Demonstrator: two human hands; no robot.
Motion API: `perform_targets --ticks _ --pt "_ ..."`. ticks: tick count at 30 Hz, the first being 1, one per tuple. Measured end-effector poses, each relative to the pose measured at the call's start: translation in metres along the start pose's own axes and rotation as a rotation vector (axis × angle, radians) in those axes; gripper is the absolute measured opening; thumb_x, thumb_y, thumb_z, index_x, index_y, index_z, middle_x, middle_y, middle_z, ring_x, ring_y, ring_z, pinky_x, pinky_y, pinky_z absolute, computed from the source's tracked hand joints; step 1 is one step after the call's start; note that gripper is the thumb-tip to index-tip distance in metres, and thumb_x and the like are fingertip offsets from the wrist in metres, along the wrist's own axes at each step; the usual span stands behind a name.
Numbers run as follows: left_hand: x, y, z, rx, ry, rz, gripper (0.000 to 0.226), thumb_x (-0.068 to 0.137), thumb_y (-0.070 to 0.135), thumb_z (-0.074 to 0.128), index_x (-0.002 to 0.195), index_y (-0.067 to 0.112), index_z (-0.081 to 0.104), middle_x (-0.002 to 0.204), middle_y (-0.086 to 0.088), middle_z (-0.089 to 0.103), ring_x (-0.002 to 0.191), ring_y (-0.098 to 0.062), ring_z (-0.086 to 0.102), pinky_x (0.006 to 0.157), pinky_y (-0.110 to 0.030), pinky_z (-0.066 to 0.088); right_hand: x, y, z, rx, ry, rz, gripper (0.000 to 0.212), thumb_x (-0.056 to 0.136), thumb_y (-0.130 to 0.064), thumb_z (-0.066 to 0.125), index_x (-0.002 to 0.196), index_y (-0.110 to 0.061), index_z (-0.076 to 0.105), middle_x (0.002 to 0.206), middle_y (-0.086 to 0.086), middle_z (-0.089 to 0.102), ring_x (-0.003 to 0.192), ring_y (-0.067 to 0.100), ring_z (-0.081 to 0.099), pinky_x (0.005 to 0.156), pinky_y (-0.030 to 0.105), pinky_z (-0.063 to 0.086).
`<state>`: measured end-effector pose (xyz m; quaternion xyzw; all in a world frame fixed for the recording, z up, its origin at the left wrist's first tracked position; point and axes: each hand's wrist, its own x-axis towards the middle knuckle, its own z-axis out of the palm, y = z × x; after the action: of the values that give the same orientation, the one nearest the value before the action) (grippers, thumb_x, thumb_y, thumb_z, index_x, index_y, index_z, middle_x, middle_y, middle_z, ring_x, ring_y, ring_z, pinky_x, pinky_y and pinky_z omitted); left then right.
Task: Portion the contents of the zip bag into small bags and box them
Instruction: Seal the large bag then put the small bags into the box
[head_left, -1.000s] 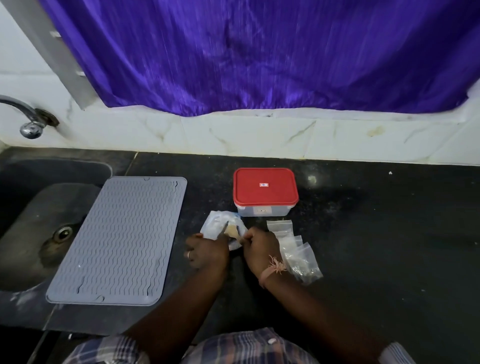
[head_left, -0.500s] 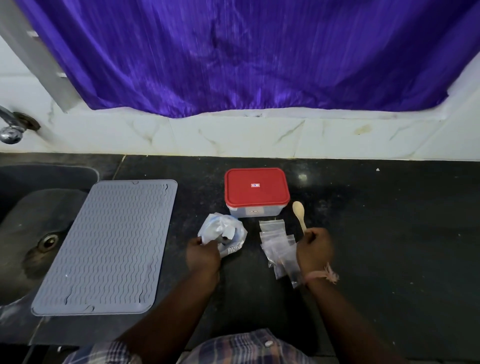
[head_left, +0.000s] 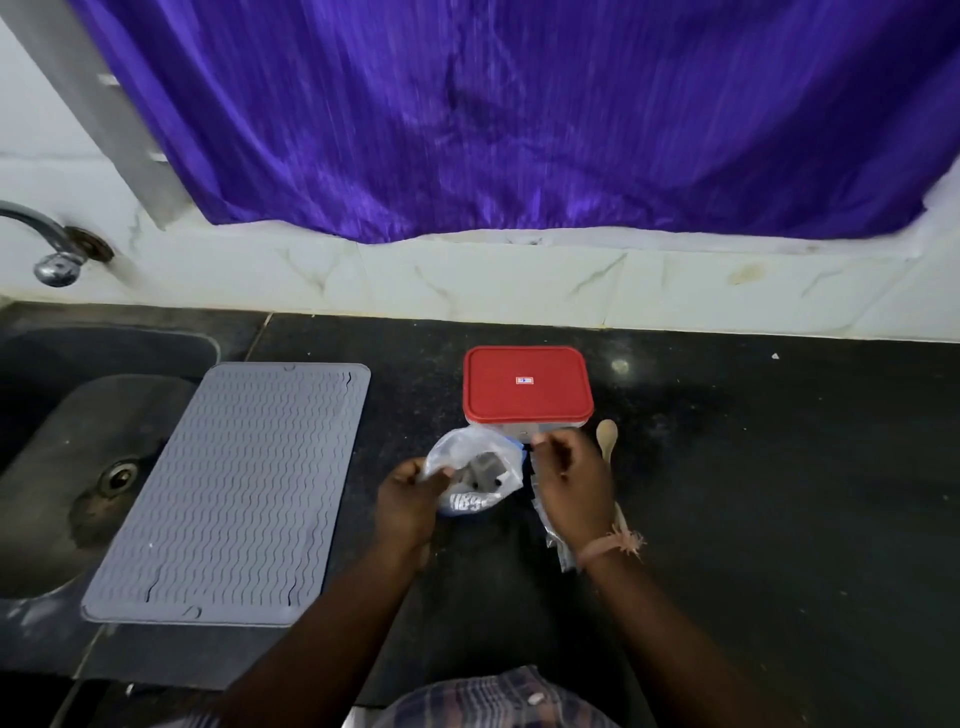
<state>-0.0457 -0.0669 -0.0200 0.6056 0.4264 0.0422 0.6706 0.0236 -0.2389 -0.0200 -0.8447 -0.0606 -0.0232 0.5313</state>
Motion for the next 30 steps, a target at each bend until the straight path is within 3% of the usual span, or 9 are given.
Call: perform_targets --ticks 2,4,9,13,16,19,23,26,30 --pt "0.001 0.007 -0.006 -0.017 -0.036 0.003 0.011 0.089 0.008 0.074 0.100 0.006 0.074 0.094 -0.017 0.078 0.088 -0.033 0.075 0.081 -0.045 0.060 -0.005 -0.021 0.013 0.227 -0.263 0.188 0.019 0.099 -0.032 0.059 0.090 -0.018 0.067 0.079 -0.005 0.068 0.071 0.010 0.062 0.068 0.029 0.054" --pt "0.001 0.015 -0.013 0.019 -0.017 0.030 0.010 0.089 0.008 0.074 0.099 0.008 0.074 0.092 -0.014 0.079 0.090 -0.033 0.076 0.086 -0.048 0.061 -0.004 -0.030 0.018 0.320 -0.382 0.253 0.014 0.099 -0.028 0.061 0.094 -0.018 0.069 0.082 0.000 0.068 0.072 0.012 0.063 0.064 0.034 0.057" --pt "-0.005 0.039 -0.025 0.087 0.061 0.098 0.014 0.091 0.004 0.068 0.093 0.017 0.074 0.085 -0.003 0.078 0.083 -0.022 0.076 0.073 -0.033 0.060 0.003 -0.039 0.015 0.368 -0.622 0.271 0.019 0.088 -0.019 0.076 0.094 -0.004 0.068 0.081 0.002 0.068 0.074 0.014 0.065 0.072 0.037 0.061" --pt "-0.012 0.060 -0.027 0.089 -0.027 0.151 0.022 0.091 0.002 0.066 0.107 0.017 0.073 0.097 -0.004 0.078 0.090 -0.021 0.075 0.079 -0.035 0.062 0.012 -0.036 0.032 0.132 -0.412 0.311 0.025 0.079 -0.025 0.081 0.074 -0.011 0.061 0.060 -0.002 0.062 0.054 0.015 0.060 0.052 0.031 0.051" --pt "-0.018 0.079 -0.032 0.039 -0.285 0.113 0.024 0.094 0.004 0.065 0.115 0.011 0.072 0.104 -0.009 0.078 0.098 -0.027 0.075 0.091 -0.041 0.060 0.024 -0.033 0.038 -0.093 -0.184 0.286 0.023 0.080 -0.021 0.073 0.066 -0.015 0.056 0.062 -0.003 0.060 0.060 0.019 0.058 0.052 0.028 0.039" --pt "-0.016 0.086 -0.042 0.225 -0.445 0.084 0.023 0.090 0.005 0.072 0.111 0.013 0.075 0.103 -0.011 0.078 0.092 -0.024 0.074 0.079 -0.031 0.060 0.030 -0.034 0.032 -0.144 -0.046 0.302 0.030 0.084 -0.012 0.062 0.059 -0.012 0.044 0.057 0.001 0.050 0.056 0.022 0.049 0.052 0.030 0.032" --pt "0.002 0.075 -0.042 0.678 -0.081 0.260 0.014 0.083 0.007 0.074 0.083 0.020 0.071 0.081 -0.002 0.073 0.079 -0.016 0.070 0.068 -0.027 0.055 0.023 -0.036 0.026 -0.105 -0.043 0.222 0.036 0.082 -0.010 0.064 0.057 -0.016 0.039 0.054 -0.002 0.044 0.054 0.015 0.043 0.055 0.034 0.033" --pt "0.008 0.068 -0.034 0.663 0.172 0.400 0.024 0.086 0.002 0.063 0.072 0.022 0.058 0.073 0.003 0.063 0.071 -0.016 0.062 0.060 -0.026 0.045 0.010 -0.043 0.028 -0.091 -0.220 0.019 0.033 0.082 -0.013 0.069 0.063 -0.018 0.042 0.058 -0.003 0.047 0.056 0.005 0.041 0.055 0.026 0.033" --pt "0.004 0.071 -0.027 0.567 0.322 0.498 0.024 0.087 0.001 0.058 0.074 0.020 0.053 0.071 0.002 0.058 0.066 -0.015 0.056 0.057 -0.027 0.040 0.004 -0.062 0.026 -0.006 -0.528 -0.056 0.022 0.084 -0.037 0.071 0.085 -0.022 0.055 0.078 0.000 0.062 0.066 0.004 0.053 0.065 0.030 0.047"
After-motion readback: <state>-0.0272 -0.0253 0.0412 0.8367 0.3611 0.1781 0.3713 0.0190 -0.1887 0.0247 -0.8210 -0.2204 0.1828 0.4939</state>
